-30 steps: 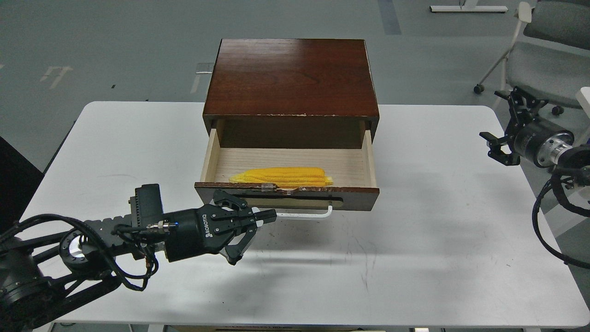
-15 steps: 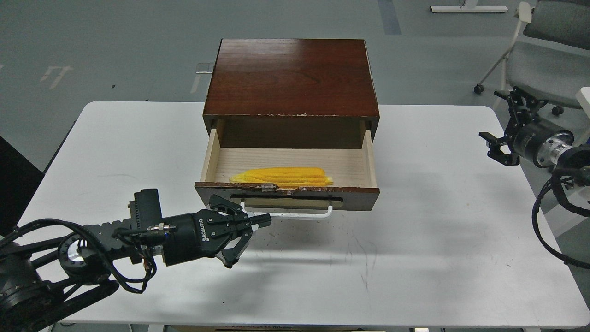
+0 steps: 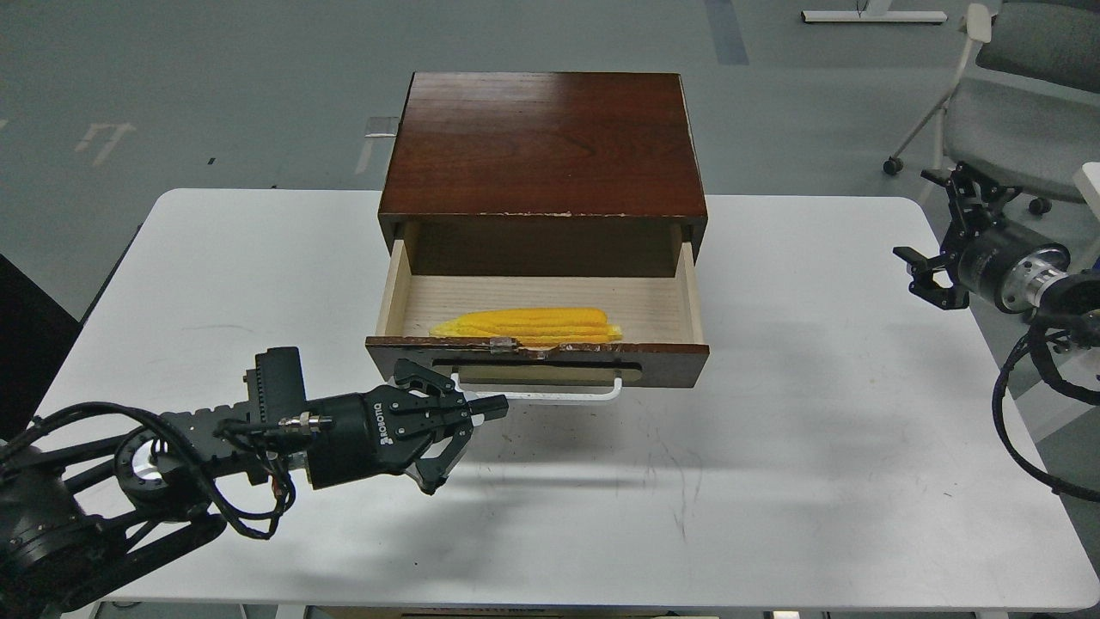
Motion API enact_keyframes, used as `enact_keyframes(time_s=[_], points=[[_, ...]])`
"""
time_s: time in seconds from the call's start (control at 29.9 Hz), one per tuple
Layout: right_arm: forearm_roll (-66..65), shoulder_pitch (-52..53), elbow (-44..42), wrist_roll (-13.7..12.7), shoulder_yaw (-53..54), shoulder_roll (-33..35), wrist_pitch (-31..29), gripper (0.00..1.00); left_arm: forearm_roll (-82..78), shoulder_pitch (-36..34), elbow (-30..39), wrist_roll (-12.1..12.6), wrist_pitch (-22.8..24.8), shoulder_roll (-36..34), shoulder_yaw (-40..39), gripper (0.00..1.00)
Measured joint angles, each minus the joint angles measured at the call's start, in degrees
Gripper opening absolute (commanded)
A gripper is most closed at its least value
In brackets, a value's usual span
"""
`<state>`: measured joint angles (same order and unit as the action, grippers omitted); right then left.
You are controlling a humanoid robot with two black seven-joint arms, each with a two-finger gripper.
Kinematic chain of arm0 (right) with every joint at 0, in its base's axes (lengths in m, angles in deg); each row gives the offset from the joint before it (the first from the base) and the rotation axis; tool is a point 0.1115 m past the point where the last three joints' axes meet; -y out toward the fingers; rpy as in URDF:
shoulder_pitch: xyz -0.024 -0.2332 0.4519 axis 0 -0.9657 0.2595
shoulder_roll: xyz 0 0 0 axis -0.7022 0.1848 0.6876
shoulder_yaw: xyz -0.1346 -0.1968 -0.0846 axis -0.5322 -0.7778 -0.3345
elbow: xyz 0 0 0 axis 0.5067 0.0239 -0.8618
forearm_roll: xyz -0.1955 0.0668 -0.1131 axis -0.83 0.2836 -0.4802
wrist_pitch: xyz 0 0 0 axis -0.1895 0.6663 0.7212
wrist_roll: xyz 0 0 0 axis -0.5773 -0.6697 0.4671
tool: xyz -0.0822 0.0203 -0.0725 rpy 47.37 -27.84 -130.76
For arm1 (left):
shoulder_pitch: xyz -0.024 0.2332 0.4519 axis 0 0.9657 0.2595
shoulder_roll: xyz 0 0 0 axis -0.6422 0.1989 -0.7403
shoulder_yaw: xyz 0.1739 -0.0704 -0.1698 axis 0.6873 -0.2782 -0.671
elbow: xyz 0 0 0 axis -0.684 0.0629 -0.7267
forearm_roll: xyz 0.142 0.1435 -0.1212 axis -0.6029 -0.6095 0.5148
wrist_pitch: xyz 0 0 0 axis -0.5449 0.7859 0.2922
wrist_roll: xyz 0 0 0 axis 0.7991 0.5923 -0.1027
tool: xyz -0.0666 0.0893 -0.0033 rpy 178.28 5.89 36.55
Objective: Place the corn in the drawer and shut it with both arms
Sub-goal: 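Push the drawer front with the left gripper into the box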
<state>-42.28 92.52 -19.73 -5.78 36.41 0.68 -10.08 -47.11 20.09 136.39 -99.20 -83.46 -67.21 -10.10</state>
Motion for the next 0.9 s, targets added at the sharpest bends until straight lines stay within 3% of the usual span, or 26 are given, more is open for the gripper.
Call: enact_keyframes(time_s=[0.9], points=[[0.0,-0.5,0.2,0.0,0.1,0.4,-0.5,1.0,0.0,-4.5,-5.9,0.0,1.4,5.3,-1.3,0.0]])
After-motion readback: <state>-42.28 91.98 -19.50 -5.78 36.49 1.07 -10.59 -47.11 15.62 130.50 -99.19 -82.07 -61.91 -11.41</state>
